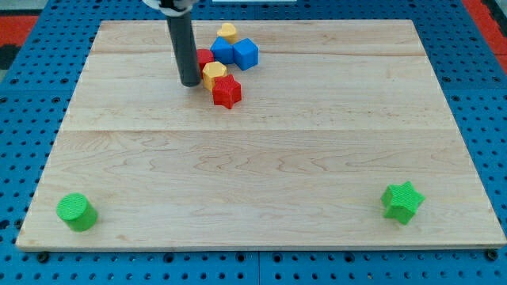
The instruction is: Place the red circle below the yellow hexagon
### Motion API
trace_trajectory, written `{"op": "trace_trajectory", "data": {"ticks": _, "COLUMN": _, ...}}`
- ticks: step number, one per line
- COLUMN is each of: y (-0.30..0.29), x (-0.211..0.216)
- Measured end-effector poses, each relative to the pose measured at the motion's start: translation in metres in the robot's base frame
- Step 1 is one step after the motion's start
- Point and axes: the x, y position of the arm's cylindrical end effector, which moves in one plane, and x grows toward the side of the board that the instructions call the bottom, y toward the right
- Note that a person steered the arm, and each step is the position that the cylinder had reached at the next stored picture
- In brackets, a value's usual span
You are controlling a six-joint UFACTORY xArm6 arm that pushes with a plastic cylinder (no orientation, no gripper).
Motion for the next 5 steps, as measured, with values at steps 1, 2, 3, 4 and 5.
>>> {"op": "trace_trajectory", "data": {"ticks": 1, "y": 0.074, "x": 0.004}}
{"op": "trace_trajectory", "data": {"ticks": 2, "y": 0.072, "x": 0.005}}
{"op": "trace_trajectory", "data": {"ticks": 3, "y": 0.022, "x": 0.0}}
{"op": "trace_trajectory", "data": {"ticks": 4, "y": 0.013, "x": 0.0}}
{"op": "trace_trajectory", "data": {"ticks": 5, "y": 0.035, "x": -0.01}}
